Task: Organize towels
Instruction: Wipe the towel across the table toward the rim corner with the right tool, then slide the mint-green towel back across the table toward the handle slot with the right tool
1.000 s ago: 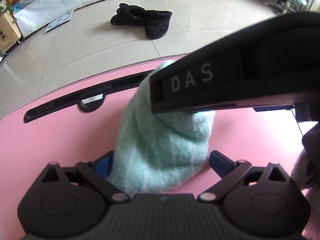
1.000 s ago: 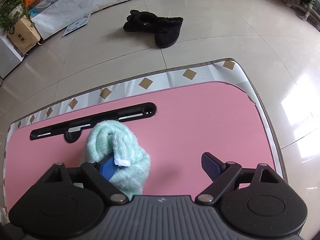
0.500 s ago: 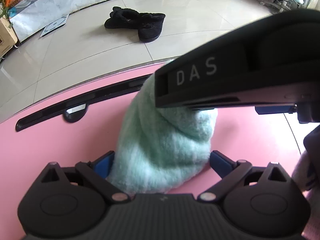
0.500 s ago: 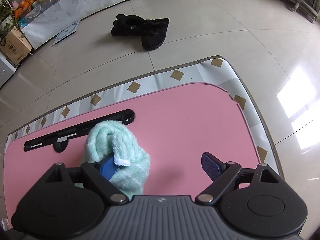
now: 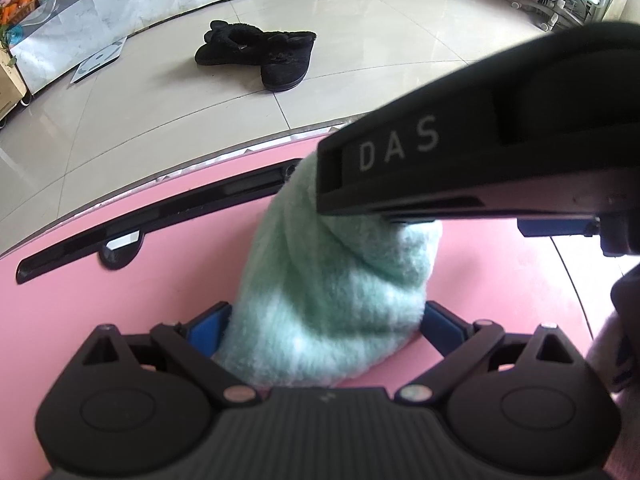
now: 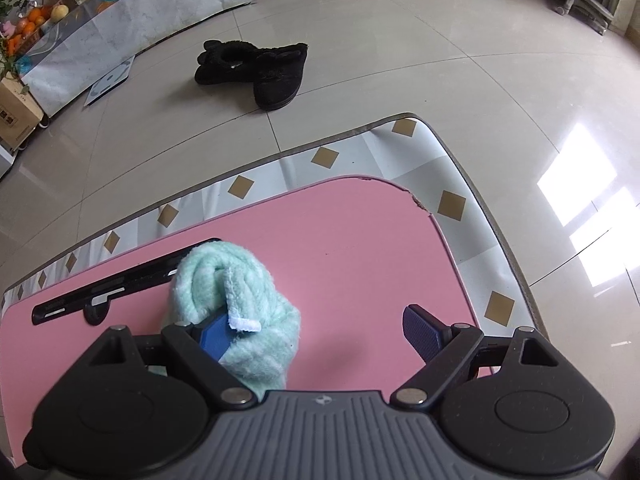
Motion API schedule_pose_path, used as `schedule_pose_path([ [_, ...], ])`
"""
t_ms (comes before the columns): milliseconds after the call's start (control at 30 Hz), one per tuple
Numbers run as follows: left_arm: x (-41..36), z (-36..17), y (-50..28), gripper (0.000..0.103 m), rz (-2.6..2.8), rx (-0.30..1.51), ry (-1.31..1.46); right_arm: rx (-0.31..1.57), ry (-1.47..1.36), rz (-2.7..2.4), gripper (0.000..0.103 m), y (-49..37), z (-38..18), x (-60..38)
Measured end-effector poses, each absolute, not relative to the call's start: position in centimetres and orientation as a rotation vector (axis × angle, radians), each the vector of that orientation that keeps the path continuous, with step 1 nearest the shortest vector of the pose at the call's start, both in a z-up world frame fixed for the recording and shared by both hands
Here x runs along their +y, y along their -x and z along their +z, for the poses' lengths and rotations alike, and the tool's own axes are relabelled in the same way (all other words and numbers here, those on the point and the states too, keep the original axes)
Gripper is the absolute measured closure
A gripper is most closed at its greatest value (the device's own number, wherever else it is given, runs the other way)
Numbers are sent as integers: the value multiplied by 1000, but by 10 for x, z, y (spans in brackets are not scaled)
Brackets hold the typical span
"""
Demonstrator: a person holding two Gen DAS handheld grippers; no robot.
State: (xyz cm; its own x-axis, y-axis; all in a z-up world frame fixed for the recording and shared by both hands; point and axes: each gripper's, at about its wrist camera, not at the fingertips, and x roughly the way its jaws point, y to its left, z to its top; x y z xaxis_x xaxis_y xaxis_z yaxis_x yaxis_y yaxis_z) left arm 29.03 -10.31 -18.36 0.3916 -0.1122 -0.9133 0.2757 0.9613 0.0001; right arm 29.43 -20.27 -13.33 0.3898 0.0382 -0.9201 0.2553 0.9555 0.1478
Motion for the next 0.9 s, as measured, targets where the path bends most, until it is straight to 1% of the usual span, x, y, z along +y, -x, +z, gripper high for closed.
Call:
schedule_pose_path([
  [900, -158, -188, -305, 4, -314, 1108, -185, 1144, -323, -254, 16, -290, -133, -256],
])
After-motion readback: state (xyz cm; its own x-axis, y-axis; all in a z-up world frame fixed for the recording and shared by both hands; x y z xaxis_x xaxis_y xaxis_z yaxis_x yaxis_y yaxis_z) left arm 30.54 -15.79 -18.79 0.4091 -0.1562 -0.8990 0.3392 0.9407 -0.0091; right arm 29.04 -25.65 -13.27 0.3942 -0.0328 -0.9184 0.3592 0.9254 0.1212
